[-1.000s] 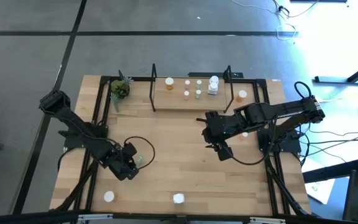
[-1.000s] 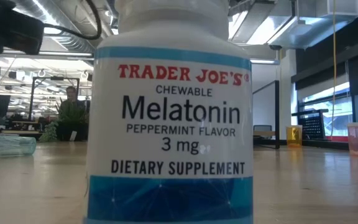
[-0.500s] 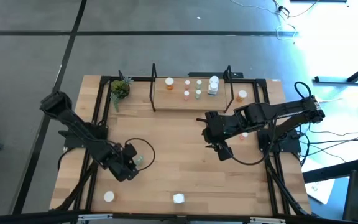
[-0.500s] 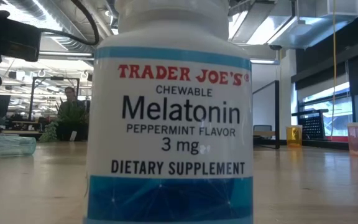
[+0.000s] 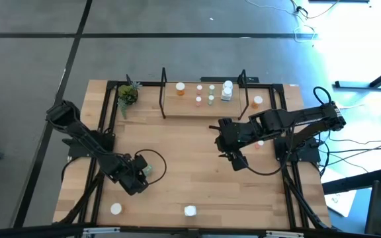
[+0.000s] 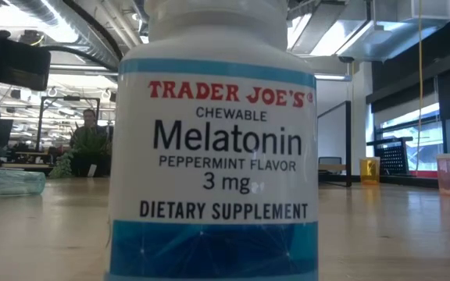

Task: Pick and place medicine bottles onto shelf by color
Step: Put the green pill bottle on the shelf aligned with the green bottles

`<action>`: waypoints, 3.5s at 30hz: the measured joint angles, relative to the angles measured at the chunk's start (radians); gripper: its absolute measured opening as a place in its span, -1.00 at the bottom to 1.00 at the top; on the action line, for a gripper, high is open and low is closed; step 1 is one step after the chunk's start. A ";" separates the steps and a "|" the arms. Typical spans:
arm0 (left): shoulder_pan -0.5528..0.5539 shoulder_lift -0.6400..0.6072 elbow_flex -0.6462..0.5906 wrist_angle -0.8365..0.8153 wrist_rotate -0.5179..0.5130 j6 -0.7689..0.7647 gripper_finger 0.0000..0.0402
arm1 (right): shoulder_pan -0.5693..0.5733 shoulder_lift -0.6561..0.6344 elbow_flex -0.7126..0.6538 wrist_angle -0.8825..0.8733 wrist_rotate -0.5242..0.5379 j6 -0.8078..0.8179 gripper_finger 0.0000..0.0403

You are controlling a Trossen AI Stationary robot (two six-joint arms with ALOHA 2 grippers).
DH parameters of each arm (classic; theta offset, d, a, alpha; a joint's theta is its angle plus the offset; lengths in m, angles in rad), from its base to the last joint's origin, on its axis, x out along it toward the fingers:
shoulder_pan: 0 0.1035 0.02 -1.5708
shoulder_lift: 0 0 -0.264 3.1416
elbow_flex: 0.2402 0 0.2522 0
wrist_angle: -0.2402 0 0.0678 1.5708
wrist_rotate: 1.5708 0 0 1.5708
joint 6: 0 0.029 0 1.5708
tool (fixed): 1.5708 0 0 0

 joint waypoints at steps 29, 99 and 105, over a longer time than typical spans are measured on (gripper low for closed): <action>0.000 0.018 0.000 0.015 0.002 0.000 -0.03 | 0.000 0.000 0.000 0.000 0.000 0.003 0.22; 0.464 0.087 0.541 -0.942 0.610 0.731 -0.56 | 0.000 0.000 0.000 0.000 0.000 -0.004 0.22; 0.554 0.162 0.533 -0.978 0.747 0.823 -0.56 | 0.000 0.000 0.000 0.000 0.000 -0.004 0.22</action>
